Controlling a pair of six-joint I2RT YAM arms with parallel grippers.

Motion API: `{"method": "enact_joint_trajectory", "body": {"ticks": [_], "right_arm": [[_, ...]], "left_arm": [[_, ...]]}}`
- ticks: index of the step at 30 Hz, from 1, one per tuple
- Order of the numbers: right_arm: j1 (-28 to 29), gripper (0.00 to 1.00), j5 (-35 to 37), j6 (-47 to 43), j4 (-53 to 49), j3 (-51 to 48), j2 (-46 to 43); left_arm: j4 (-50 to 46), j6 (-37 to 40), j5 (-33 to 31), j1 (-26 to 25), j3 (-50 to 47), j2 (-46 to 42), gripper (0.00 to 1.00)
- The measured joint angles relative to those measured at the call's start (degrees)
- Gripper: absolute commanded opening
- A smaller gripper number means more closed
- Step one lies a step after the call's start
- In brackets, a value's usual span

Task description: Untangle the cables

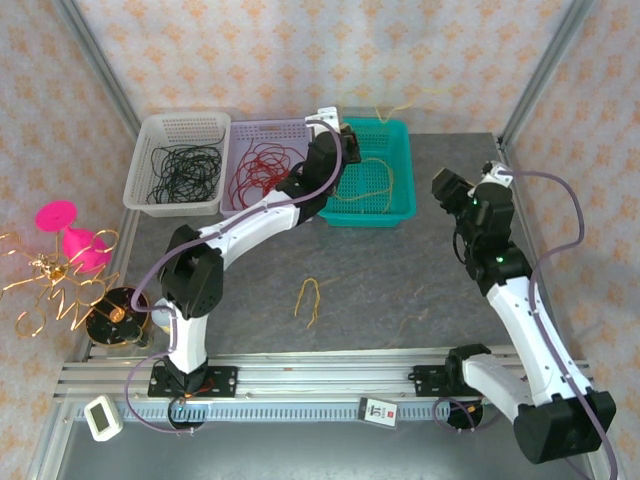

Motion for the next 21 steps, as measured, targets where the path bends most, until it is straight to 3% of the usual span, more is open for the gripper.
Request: {"method": "enact_joint_trajectory", "body": {"ticks": [8, 21], "right_arm": [[0.0, 0.65, 0.4, 0.0, -6.2, -3.0, -2.4], [-0.4, 0.67, 1.0, 0.0, -7.4, -4.2, -3.1]], "left_arm": [[-4.9, 6.4, -10.6, 0.0, 1.0, 1.0, 0.0], [-17.1, 9.2, -17.8, -1.3, 11.7, 13.1, 0.0]]}}
